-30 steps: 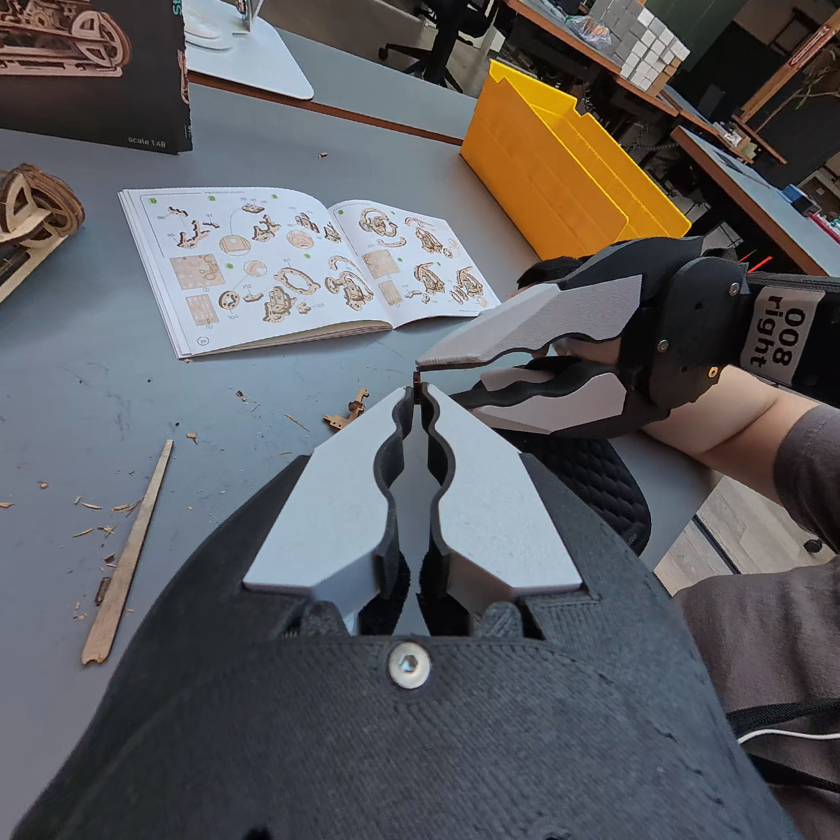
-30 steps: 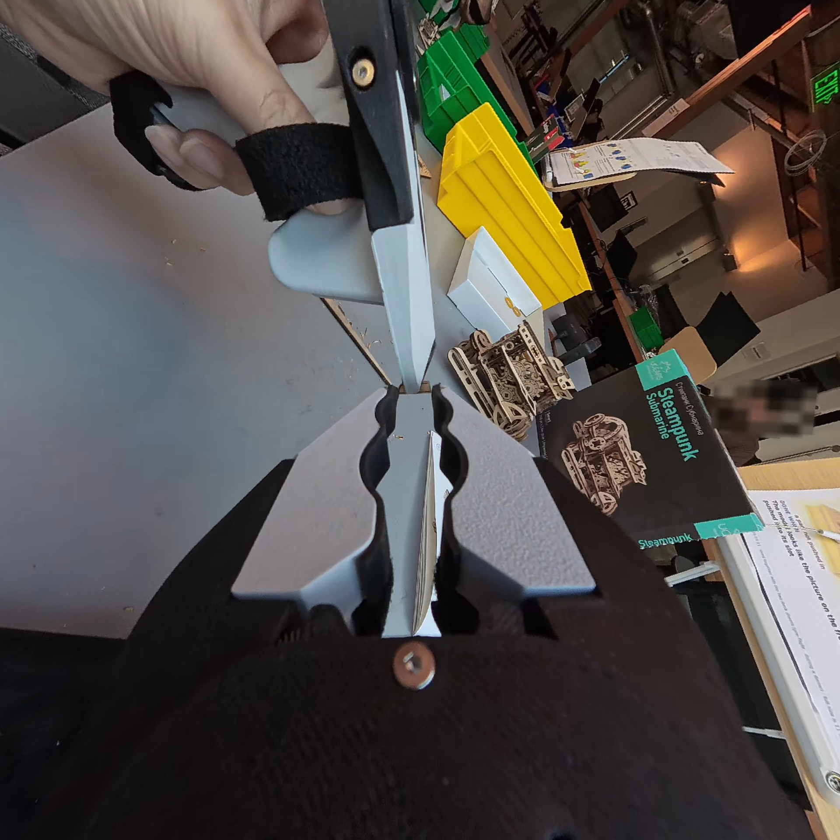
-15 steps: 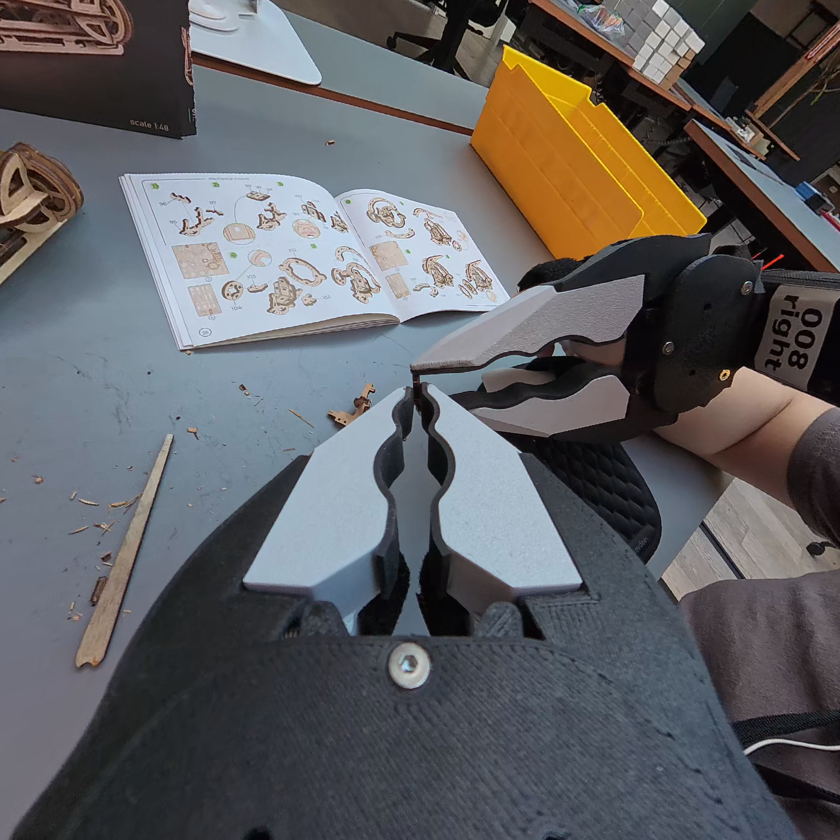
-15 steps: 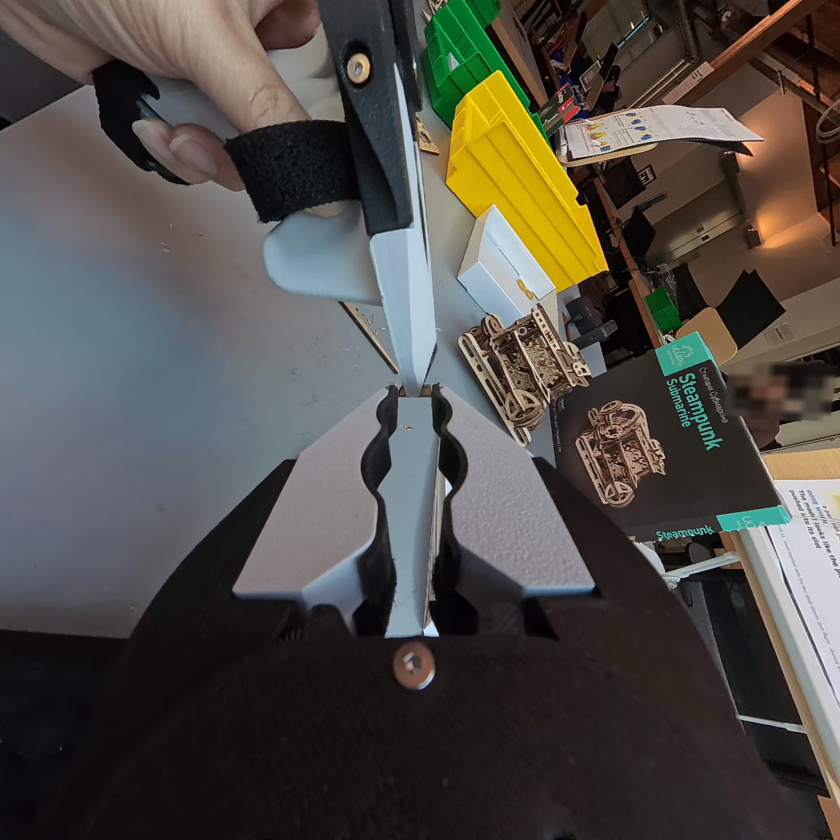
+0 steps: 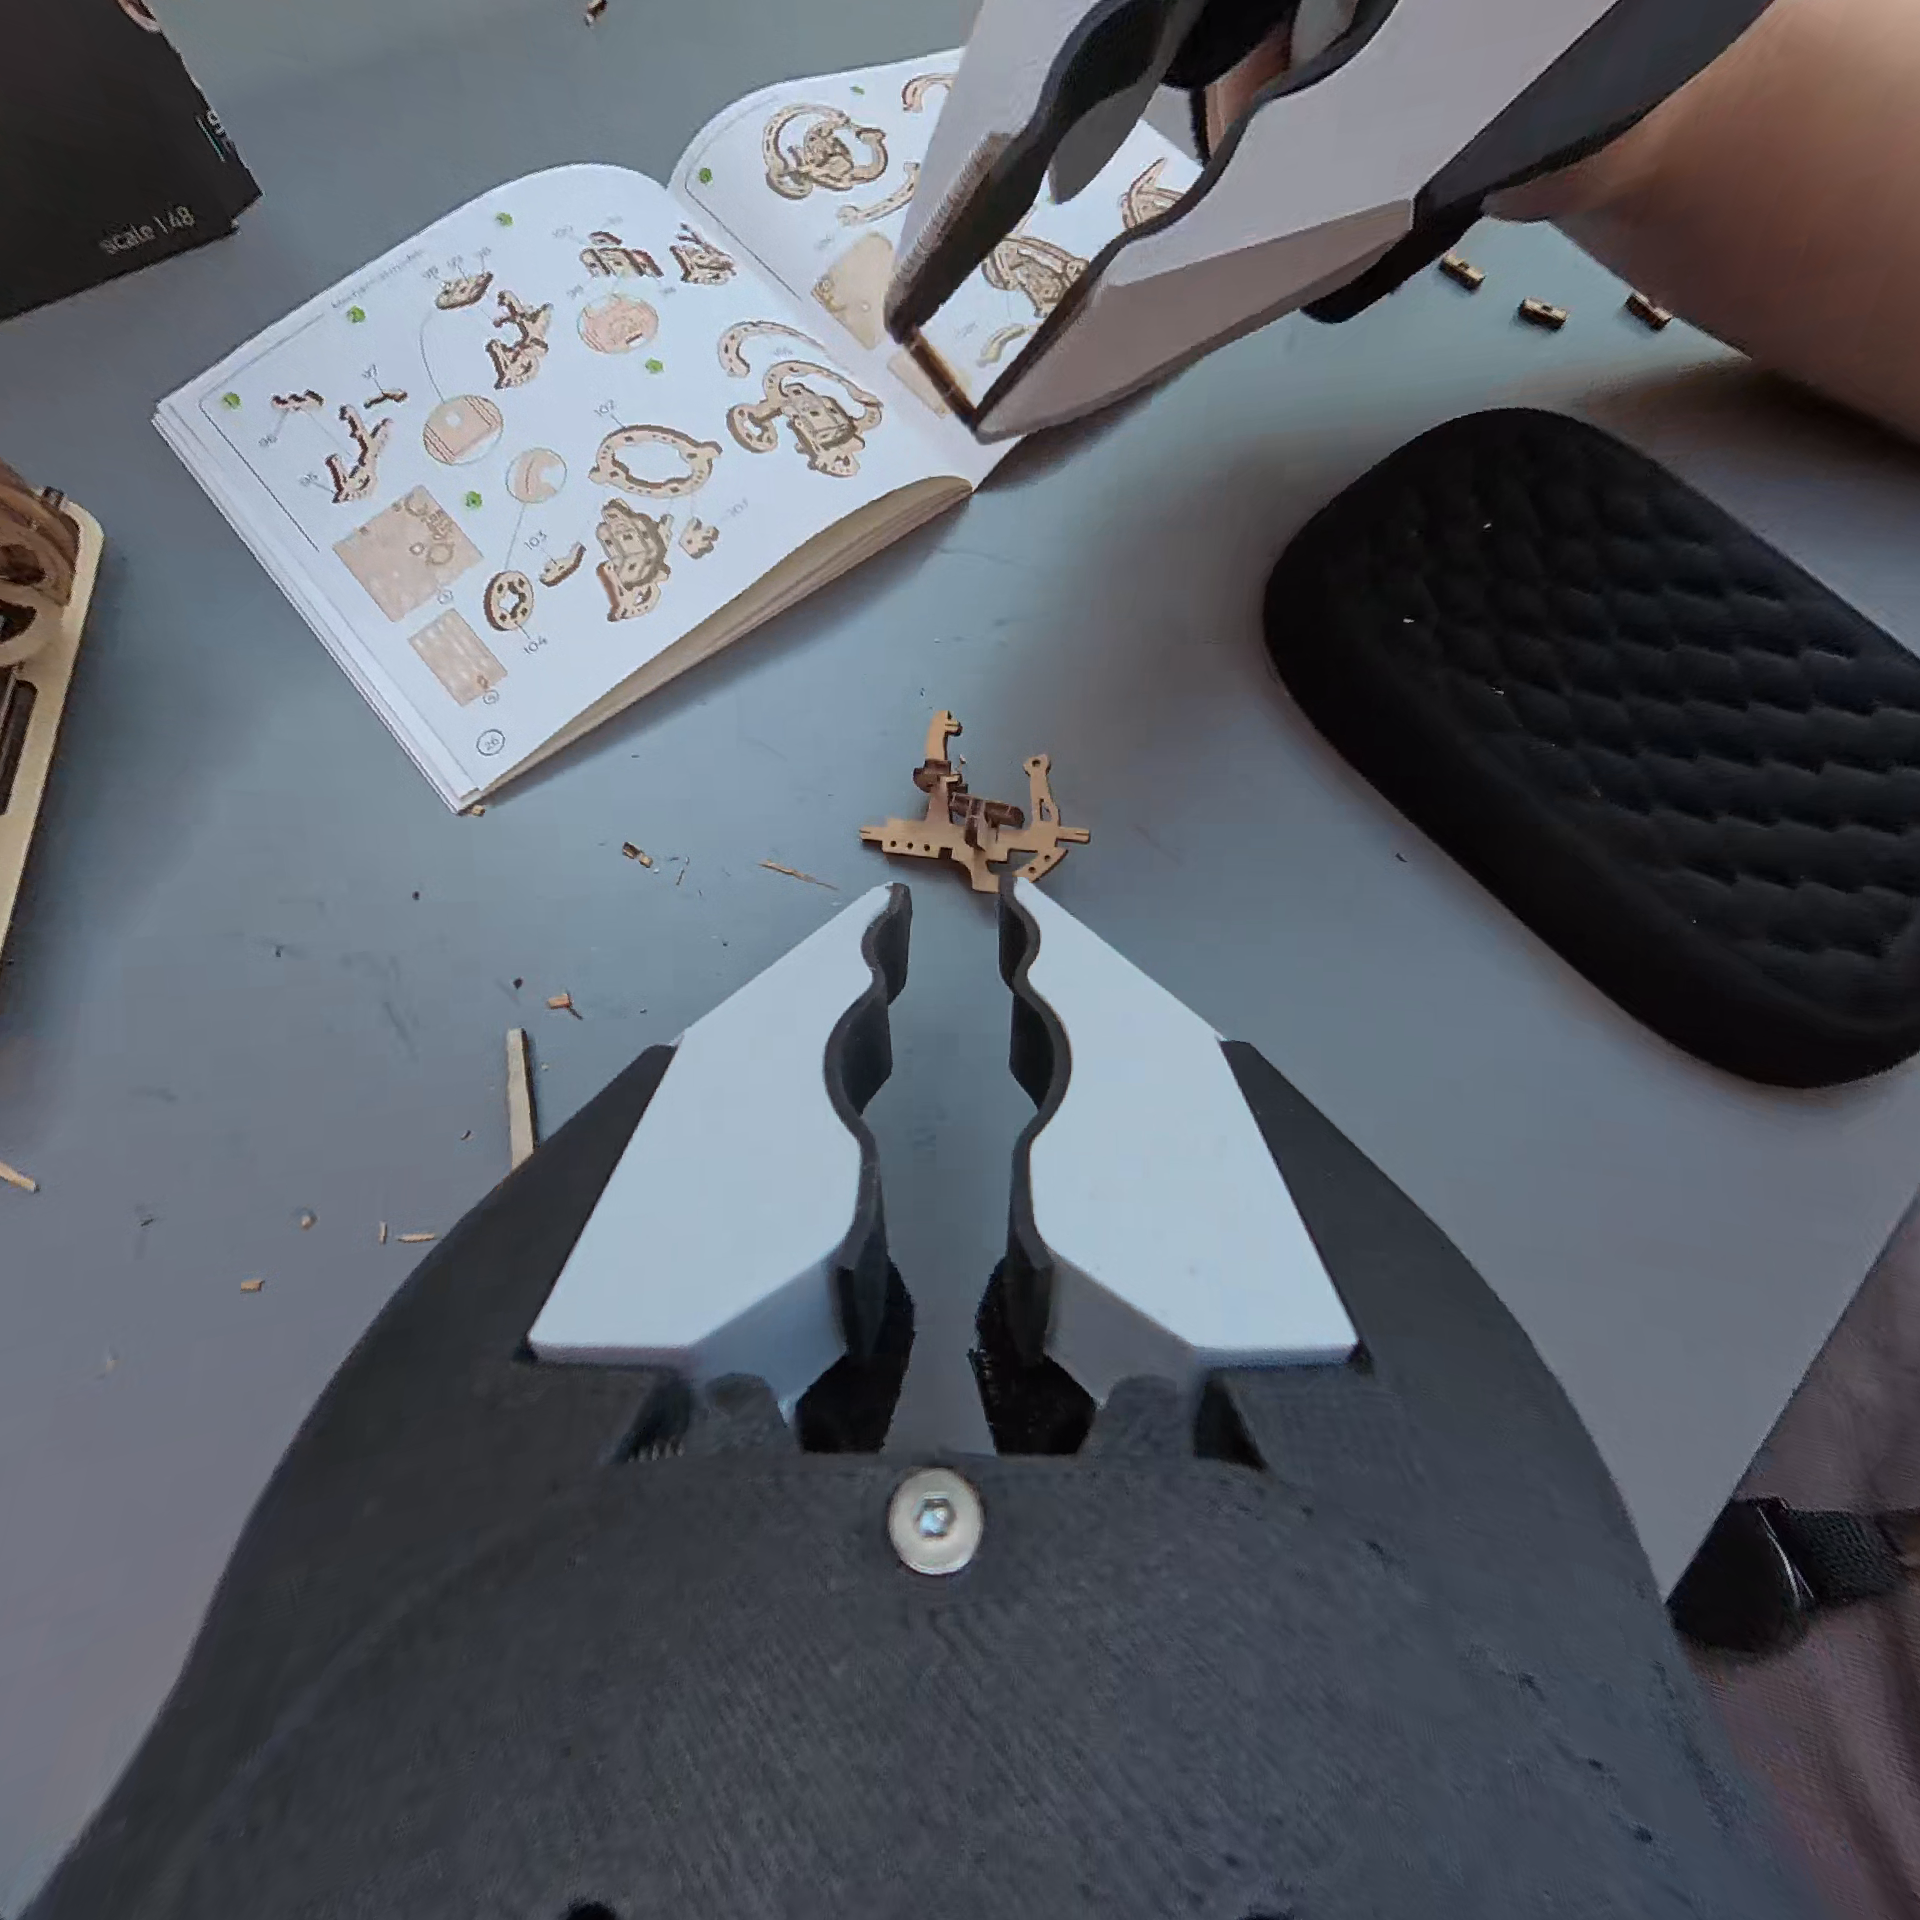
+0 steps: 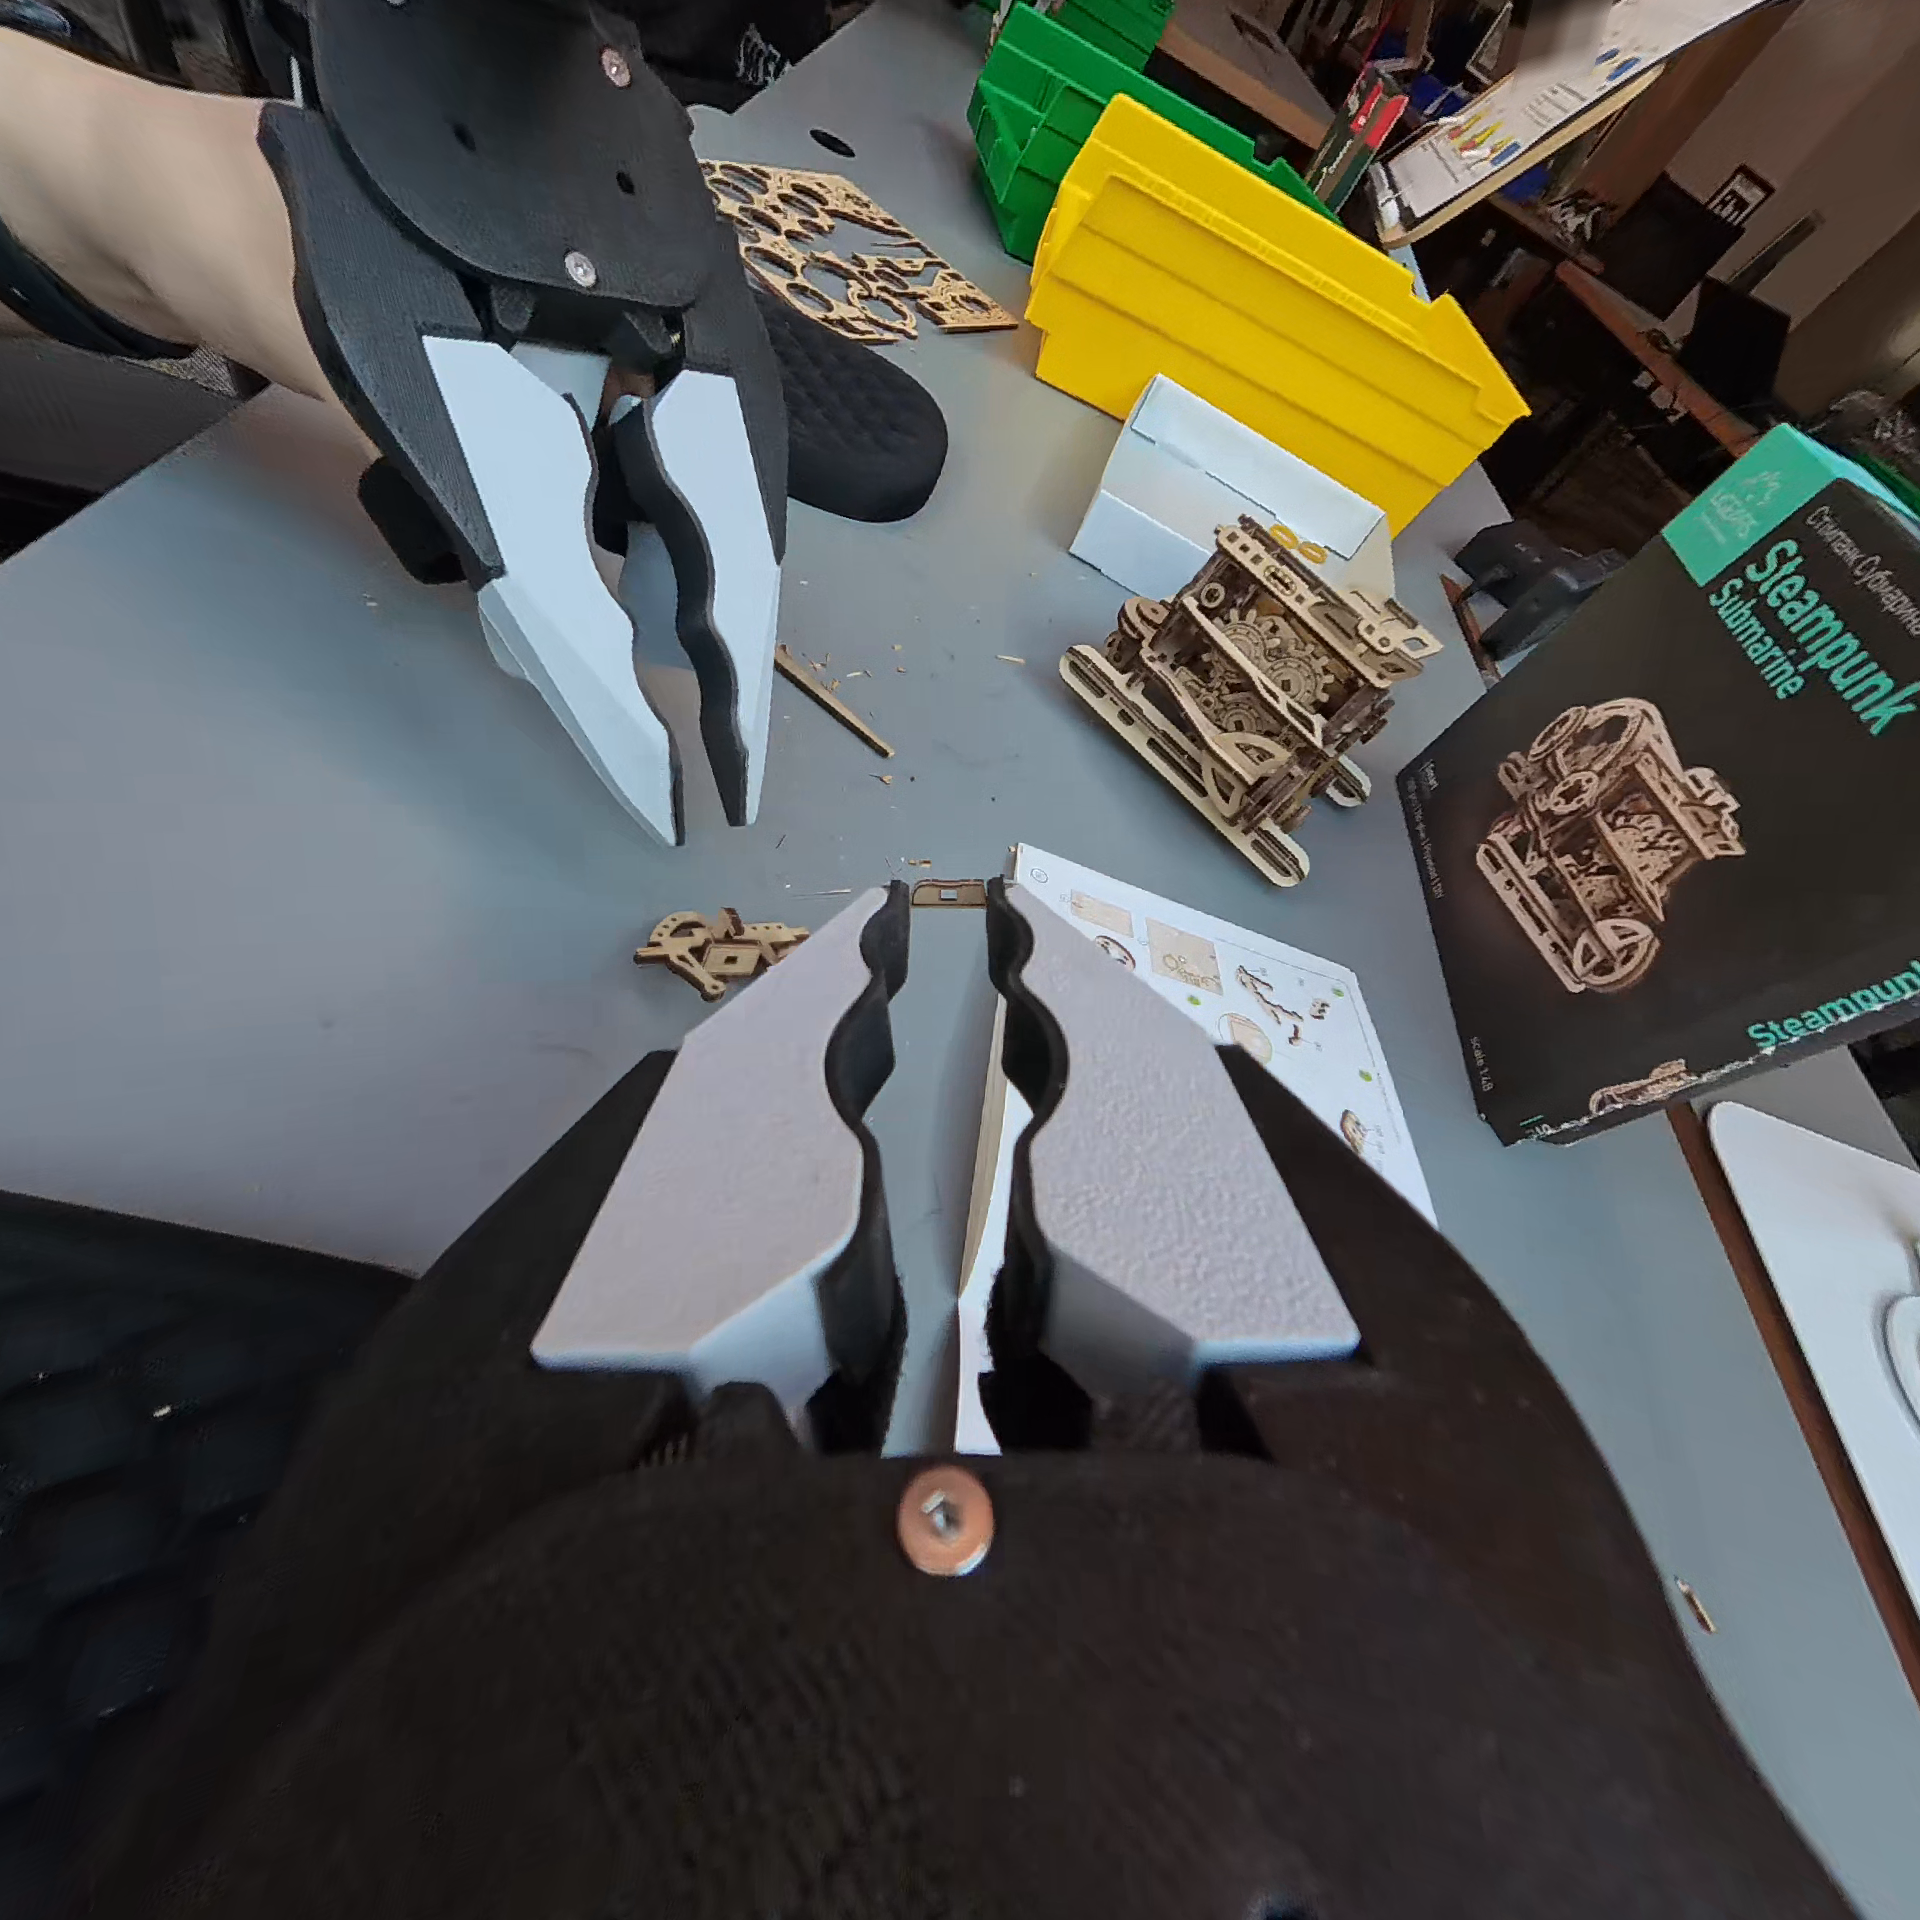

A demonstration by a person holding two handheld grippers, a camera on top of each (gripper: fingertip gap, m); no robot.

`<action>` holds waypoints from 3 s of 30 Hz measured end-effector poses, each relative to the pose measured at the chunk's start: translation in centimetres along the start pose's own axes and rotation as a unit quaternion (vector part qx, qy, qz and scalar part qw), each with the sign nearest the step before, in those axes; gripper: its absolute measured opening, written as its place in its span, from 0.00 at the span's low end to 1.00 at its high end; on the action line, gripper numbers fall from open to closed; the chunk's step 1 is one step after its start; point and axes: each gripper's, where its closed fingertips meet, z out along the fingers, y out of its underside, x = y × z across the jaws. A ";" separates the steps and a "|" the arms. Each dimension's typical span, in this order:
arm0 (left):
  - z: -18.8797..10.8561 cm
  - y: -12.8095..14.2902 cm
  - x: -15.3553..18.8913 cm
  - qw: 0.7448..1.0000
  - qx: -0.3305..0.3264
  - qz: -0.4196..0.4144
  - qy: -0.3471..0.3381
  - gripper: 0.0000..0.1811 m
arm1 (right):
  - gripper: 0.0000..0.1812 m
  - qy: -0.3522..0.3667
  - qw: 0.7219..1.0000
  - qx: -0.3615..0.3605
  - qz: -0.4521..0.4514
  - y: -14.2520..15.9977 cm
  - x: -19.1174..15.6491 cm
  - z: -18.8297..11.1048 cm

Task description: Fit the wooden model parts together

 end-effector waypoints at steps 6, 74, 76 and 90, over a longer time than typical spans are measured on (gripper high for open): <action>1.2 -0.2 0.5 0.998 -0.024 0.023 0.052 0.07 | 0.07 -0.011 1.000 -0.018 -0.006 1.4 -0.3 0.5; 2.8 0.7 2.9 0.986 -0.002 0.135 0.100 0.00 | 0.07 -0.216 0.973 -0.072 0.042 3.1 -7.4 2.1; 2.8 0.6 2.9 0.986 -0.002 0.132 0.102 0.00 | 0.07 -0.212 0.974 -0.075 0.025 3.1 -7.4 2.0; 3.0 0.7 2.9 0.987 -0.011 0.113 0.118 0.06 | 0.07 -0.207 0.978 -0.035 -0.001 1.6 -5.8 0.5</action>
